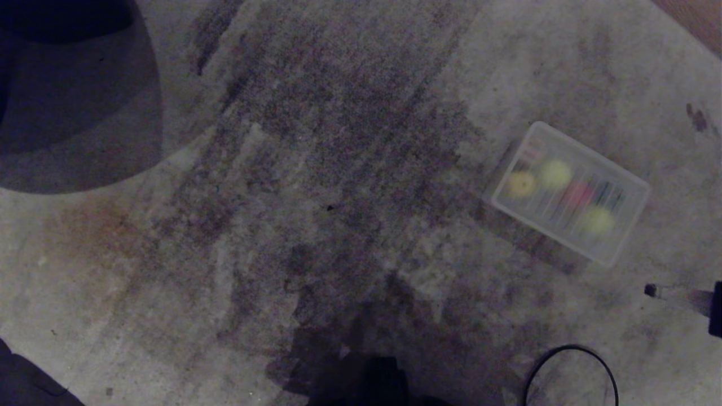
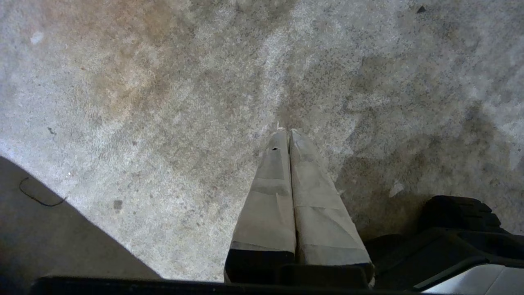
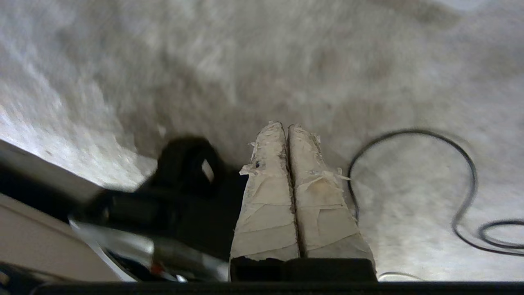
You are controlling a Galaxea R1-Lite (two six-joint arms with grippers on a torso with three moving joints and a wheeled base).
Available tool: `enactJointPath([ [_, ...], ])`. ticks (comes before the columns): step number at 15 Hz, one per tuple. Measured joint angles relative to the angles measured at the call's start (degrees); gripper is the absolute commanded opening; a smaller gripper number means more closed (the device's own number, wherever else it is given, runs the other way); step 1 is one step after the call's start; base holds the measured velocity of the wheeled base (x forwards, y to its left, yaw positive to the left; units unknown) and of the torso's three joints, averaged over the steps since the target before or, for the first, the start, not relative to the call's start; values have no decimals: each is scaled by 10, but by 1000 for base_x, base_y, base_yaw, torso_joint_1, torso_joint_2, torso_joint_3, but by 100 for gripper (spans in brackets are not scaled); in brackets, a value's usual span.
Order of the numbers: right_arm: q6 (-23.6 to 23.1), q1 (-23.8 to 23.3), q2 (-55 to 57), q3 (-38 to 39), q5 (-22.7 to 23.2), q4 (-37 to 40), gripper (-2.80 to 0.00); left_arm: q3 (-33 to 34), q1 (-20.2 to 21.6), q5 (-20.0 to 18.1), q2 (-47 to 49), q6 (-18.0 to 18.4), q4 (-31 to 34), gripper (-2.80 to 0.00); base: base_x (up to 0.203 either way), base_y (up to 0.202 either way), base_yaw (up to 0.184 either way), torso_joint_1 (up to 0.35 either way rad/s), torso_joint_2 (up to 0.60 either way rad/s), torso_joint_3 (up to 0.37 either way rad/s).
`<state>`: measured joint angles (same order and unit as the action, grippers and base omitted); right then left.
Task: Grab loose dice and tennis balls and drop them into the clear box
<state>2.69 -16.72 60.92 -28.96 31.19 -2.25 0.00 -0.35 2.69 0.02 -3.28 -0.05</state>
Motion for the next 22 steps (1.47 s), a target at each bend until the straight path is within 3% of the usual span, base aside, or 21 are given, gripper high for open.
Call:
enactJointPath([
  [3, -14, 34, -196, 89, -53, 53, -280, 0, 0, 0, 0, 0, 0, -280, 0, 0, 0, 0, 0, 0],
  [6, -17, 94, -356, 174, -164, 86, -280, 0, 0, 0, 0, 0, 0, -280, 0, 0, 0, 0, 0, 0],
  [9, -14, 132, -432, 239, -302, 59, -280, 0, 0, 0, 0, 0, 0, -280, 0, 0, 0, 0, 0, 0],
  [15, -13, 172, -579, 269, -310, 70, -280, 0, 0, 0, 0, 0, 0, -280, 0, 0, 0, 0, 0, 0],
  [22, -13, 174, -610, 272, -309, 70, -280, 0, 0, 0, 0, 1, 0, -280, 0, 0, 0, 0, 0, 0],
])
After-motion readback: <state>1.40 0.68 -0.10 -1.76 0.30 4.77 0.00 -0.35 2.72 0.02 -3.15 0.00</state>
